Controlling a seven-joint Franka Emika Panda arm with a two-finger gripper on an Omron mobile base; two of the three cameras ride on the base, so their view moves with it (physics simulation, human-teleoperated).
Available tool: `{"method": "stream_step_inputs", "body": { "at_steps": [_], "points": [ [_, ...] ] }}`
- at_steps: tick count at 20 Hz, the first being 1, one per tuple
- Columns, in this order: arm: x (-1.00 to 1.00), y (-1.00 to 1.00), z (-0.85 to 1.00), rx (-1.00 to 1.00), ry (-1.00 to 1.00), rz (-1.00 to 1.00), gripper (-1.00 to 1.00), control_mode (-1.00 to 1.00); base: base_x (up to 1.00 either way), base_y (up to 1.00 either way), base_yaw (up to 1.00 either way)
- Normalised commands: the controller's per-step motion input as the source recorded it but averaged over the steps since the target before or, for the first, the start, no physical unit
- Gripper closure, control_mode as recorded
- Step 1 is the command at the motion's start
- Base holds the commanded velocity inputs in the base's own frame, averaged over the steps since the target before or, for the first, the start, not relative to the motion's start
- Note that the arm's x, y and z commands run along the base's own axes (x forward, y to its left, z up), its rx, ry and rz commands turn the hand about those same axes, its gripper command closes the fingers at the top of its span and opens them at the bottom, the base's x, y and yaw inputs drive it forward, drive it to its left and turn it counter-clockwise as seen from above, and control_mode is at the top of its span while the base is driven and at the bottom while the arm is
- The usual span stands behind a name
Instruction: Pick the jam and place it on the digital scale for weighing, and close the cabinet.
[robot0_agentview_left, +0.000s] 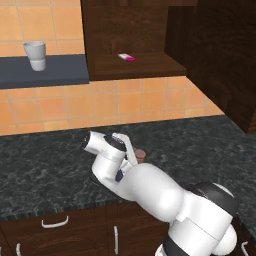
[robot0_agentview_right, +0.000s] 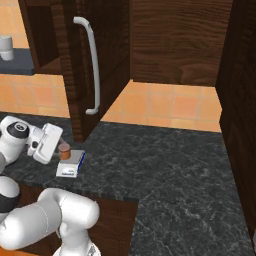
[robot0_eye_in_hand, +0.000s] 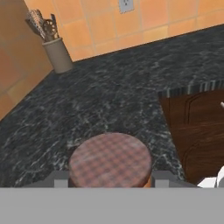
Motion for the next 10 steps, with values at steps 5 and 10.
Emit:
{"method": "stream_step_inputs", "body": {
  "at_steps": [5,10],
  "points": [
    [0.22,0.0,-0.15,0.0,-0.02,-0.01,1.0,-1.0,0.0,0.0,0.0],
    [0.24,0.04,-0.21,-0.01,0.0,0.0,1.0,-1.0,0.0,0.0,0.0]
  ]
}}
